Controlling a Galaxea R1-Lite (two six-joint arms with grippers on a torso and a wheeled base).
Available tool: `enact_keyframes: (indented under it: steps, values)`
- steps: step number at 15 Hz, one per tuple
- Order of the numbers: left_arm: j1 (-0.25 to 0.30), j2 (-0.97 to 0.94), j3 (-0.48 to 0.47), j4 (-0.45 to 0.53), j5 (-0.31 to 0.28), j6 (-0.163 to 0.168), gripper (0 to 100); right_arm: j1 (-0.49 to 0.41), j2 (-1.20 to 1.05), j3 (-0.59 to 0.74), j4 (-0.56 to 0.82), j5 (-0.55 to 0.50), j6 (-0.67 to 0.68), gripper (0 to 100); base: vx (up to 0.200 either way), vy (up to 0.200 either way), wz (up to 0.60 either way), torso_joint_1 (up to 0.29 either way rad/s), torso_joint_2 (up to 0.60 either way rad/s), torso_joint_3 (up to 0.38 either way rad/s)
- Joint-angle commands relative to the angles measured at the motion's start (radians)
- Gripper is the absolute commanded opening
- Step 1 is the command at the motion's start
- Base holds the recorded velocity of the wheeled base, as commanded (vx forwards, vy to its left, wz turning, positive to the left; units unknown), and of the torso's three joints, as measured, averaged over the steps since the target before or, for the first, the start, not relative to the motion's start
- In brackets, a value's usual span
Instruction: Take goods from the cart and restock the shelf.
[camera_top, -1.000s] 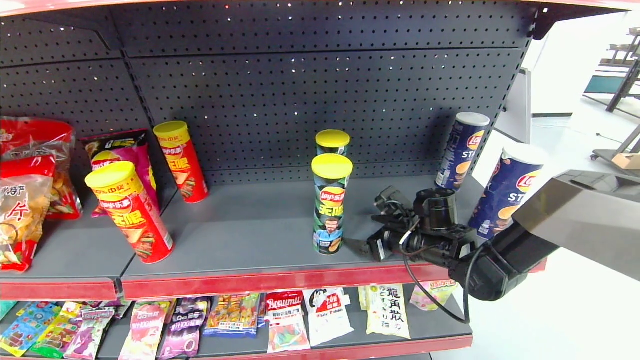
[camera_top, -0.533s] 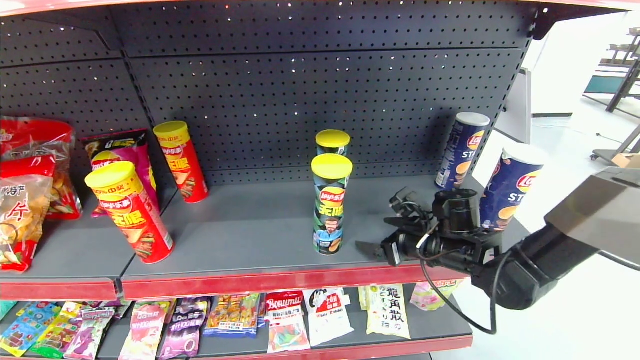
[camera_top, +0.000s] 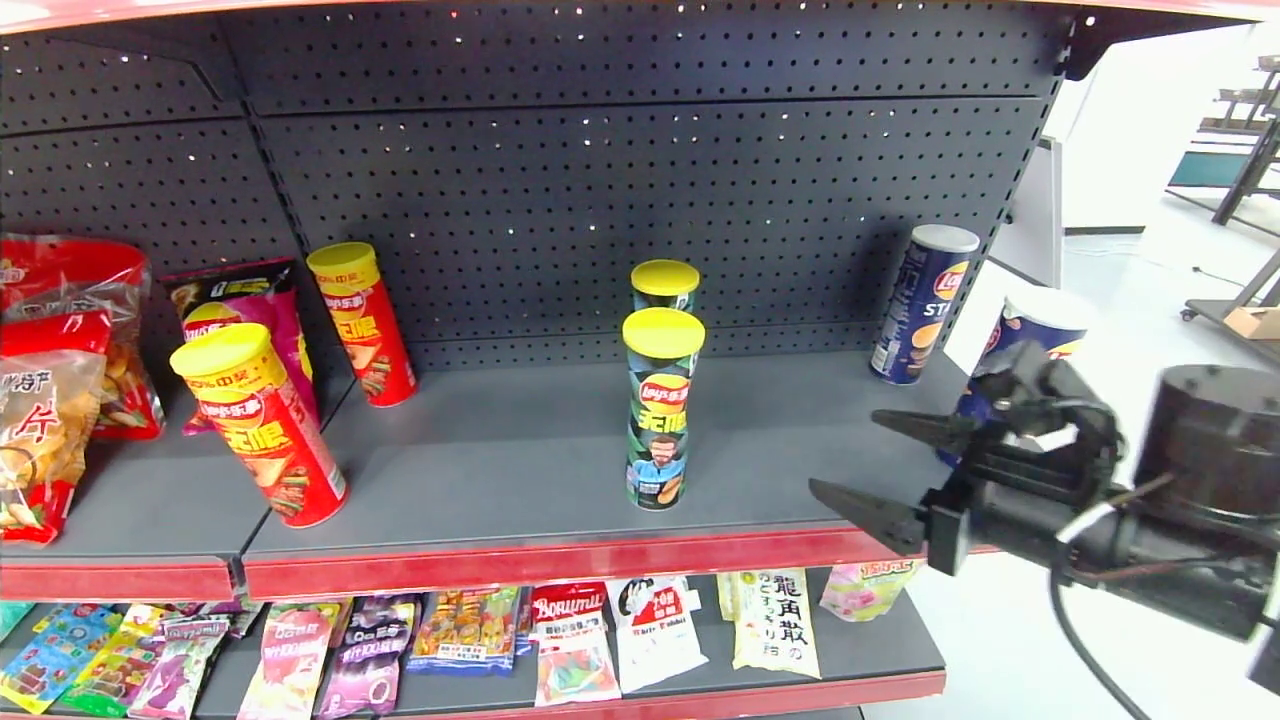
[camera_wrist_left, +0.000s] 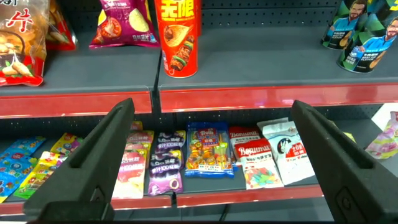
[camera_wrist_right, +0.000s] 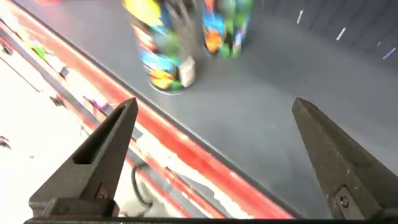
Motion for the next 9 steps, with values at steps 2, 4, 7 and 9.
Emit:
enact_keyframes:
  steps: [2, 4, 7, 9]
  values:
    - [0.001, 0.0, 0.0, 0.0, 0.0, -0.001, 100, -0.171, -0.514, 0.224, 0.104, 0.186, 0.004, 100, 0.0, 0.0, 0.0, 0.0, 0.0, 0.0]
    - [0.001, 0.0, 0.0, 0.0, 0.0, -0.001, 100, -0.301, -0.724, 0.274, 0.325, 0.185, 0.008, 100, 0.0, 0.0, 0.0, 0.0, 0.0, 0.0]
    - [0.001, 0.002, 0.0, 0.0, 0.0, -0.001, 100, -0.422, -1.077, 0.294, 0.722, 0.079, 0.039, 100, 0.0, 0.0, 0.0, 0.0, 0.0, 0.0]
    - [0.001, 0.0, 0.0, 0.0, 0.0, -0.001, 100, -0.439, -1.193, 0.297, 0.823, 0.071, 0.042, 100, 0.0, 0.0, 0.0, 0.0, 0.0, 0.0]
